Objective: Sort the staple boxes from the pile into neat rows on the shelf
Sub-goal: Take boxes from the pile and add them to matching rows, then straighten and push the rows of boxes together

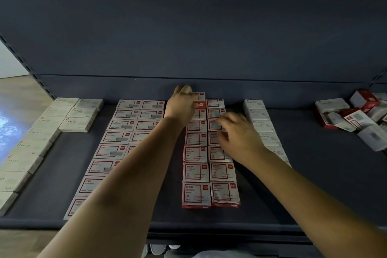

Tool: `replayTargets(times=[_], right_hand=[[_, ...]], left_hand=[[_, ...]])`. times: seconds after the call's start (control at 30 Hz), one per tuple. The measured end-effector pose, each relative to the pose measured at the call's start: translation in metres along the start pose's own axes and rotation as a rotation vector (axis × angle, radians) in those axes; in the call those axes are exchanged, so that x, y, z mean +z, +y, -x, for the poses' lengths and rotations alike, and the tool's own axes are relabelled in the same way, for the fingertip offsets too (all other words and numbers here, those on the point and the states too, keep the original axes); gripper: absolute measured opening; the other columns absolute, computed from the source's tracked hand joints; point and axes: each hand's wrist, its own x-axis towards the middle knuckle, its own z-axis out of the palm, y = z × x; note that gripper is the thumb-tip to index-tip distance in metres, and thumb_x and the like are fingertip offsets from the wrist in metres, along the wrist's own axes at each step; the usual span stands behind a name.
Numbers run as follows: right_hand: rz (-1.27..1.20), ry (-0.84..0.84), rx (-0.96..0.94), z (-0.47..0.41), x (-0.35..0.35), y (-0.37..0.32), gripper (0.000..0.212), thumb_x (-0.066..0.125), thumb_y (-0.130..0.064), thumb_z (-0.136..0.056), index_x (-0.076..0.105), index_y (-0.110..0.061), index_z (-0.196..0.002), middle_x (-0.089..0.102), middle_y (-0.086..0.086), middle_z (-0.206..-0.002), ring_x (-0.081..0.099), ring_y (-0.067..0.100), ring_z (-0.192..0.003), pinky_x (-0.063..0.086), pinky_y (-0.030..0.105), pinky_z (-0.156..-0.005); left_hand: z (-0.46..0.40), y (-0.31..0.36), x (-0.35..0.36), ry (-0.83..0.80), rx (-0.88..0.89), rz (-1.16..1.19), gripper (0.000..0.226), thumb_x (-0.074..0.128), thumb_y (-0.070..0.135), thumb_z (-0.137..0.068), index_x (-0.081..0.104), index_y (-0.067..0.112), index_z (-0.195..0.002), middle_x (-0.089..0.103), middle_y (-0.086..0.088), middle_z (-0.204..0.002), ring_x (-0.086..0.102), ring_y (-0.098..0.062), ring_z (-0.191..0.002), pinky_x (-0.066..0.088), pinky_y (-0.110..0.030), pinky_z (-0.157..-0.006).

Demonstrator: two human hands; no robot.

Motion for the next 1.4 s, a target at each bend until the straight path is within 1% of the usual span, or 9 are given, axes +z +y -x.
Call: replayTargets(times=[0.4, 0.53, 0.67, 0.8, 0.97, 1.1, 1.2, 1.3, 1.4], right_hand=[[-0.137, 0.062, -0.017, 0.016, 0.004, 0.011, 0.040, 0.051, -0.023, -0.092, 0.050, -0.012, -0.132, 0.049, 0.004, -0.129, 0.041, 0.020, -0.122, 0.039, 0.034, -0.100], [-0.154, 0.113, -0.059, 0.025, -0.004, 0.022, 0.037, 0.056, -0.018, -0.089, 0.056, -0.010, -0.125, 0.054, 0.007, -0.120, 0.047, 0.024, -0.114, 0.044, 0.038, -0.094], [-0.139, 0.203, -0.057, 0.036, -0.015, 0.042, 0.032, 0.060, -0.011, -0.085, 0.061, -0.003, -0.116, 0.059, 0.014, -0.112, 0.054, 0.031, -0.106, 0.050, 0.041, -0.085], [-0.123, 0.281, -0.038, 0.052, -0.025, 0.079, 0.028, 0.064, -0.004, -0.076, 0.066, 0.004, -0.103, 0.064, 0.020, -0.098, 0.061, 0.039, -0.089, 0.055, 0.045, -0.073], [-0.132, 0.300, 0.076, 0.081, -0.041, 0.132, 0.031, 0.065, -0.006, -0.080, 0.065, 0.002, -0.110, 0.063, 0.020, -0.109, 0.057, 0.039, -0.101, 0.049, 0.044, -0.084], [-0.133, 0.279, 0.162, 0.104, -0.051, 0.180, 0.034, 0.060, -0.010, -0.086, 0.061, -0.001, -0.118, 0.059, 0.017, -0.119, 0.052, 0.036, -0.112, 0.044, 0.042, -0.092], [-0.116, 0.301, 0.204, 0.117, -0.060, 0.217, 0.033, 0.061, -0.006, -0.083, 0.062, 0.000, -0.116, 0.060, 0.020, -0.115, 0.054, 0.038, -0.109, 0.046, 0.043, -0.090], [-0.019, 0.348, 0.275, 0.124, -0.070, 0.258, 0.027, 0.063, -0.002, -0.078, 0.065, 0.003, -0.105, 0.062, 0.026, -0.105, 0.053, 0.045, -0.099, 0.048, 0.047, -0.085], [0.166, 0.285, 0.480, 0.126, -0.083, 0.295, 0.026, 0.057, -0.014, -0.085, 0.062, -0.001, -0.107, 0.059, 0.022, -0.107, 0.048, 0.042, -0.100, 0.042, 0.042, -0.082]], left_hand=[[0.003, 0.013, 0.000, 0.019, -0.112, 0.097, 0.028, 0.051, 0.013, -0.093, 0.060, 0.010, -0.119, 0.050, -0.007, -0.119, 0.038, -0.022, -0.117, 0.031, -0.022, -0.090], [0.001, 0.036, -0.009, -0.045, -0.181, 0.046, 0.033, 0.052, 0.015, -0.091, 0.055, 0.013, -0.124, 0.049, -0.008, -0.126, 0.038, -0.025, -0.121, 0.036, -0.032, -0.097], [0.016, 0.080, -0.020, -0.021, -0.036, 0.040, 0.043, 0.048, 0.023, -0.094, 0.045, 0.014, -0.136, 0.047, -0.006, -0.136, 0.035, -0.025, -0.128, 0.033, -0.039, -0.106], [0.031, 0.136, -0.021, -0.031, 0.091, 0.059, 0.039, 0.048, 0.025, -0.094, 0.049, 0.014, -0.132, 0.049, -0.006, -0.133, 0.038, -0.025, -0.126, 0.034, -0.036, -0.103], [0.038, 0.201, -0.007, -0.049, 0.227, 0.095, 0.038, 0.048, 0.026, -0.095, 0.052, 0.014, -0.131, 0.048, -0.005, -0.133, 0.036, -0.024, -0.127, 0.032, -0.037, -0.105], [0.042, 0.242, 0.014, -0.070, 0.276, 0.194, 0.033, 0.052, 0.019, -0.092, 0.060, 0.008, -0.123, 0.056, -0.009, -0.123, 0.044, -0.027, -0.121, 0.038, -0.038, -0.100], [0.046, 0.267, 0.030, -0.078, 0.292, 0.225, 0.030, 0.053, 0.018, -0.091, 0.064, 0.007, -0.116, 0.059, -0.011, -0.117, 0.048, -0.030, -0.115, 0.041, -0.043, -0.096], [0.049, 0.289, 0.044, -0.104, 0.287, 0.215, 0.031, 0.050, 0.020, -0.094, 0.062, 0.010, -0.120, 0.057, -0.007, -0.122, 0.045, -0.026, -0.118, 0.038, -0.039, -0.099], [0.052, 0.304, 0.053, -0.128, 0.277, 0.207, 0.033, 0.048, 0.021, -0.095, 0.059, 0.012, -0.124, 0.054, -0.004, -0.126, 0.041, -0.023, -0.121, 0.036, -0.035, -0.101]])
